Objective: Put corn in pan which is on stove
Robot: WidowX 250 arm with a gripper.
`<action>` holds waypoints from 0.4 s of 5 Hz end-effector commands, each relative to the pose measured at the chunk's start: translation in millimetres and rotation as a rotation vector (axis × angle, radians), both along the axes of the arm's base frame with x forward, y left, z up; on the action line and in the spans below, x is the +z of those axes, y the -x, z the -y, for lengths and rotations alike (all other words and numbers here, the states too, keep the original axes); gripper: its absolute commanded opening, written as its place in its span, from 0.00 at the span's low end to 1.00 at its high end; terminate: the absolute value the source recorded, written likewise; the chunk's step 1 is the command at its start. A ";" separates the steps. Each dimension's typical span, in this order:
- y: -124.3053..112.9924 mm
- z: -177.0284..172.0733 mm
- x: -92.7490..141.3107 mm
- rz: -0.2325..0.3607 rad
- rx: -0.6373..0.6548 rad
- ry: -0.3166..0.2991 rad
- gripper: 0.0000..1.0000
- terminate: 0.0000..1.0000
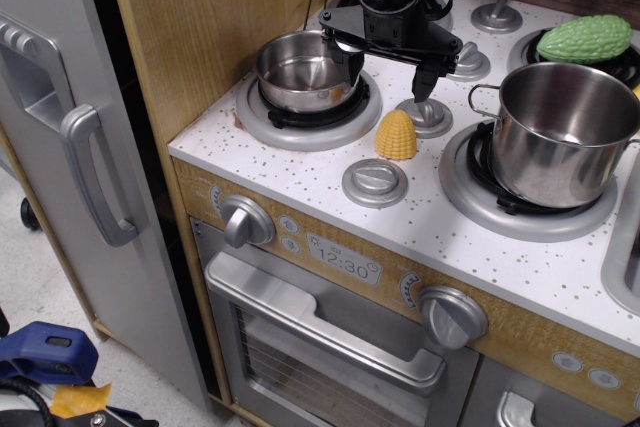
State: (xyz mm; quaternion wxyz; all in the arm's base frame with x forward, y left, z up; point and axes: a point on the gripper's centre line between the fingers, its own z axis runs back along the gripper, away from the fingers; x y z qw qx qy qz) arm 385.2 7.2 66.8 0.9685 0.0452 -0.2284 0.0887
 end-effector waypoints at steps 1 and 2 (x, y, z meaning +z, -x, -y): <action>0.0 0.0 0.0 0.000 0.000 0.000 1.00 0.00; -4.9 0.2 -12.2 -0.003 -0.005 0.068 1.00 0.00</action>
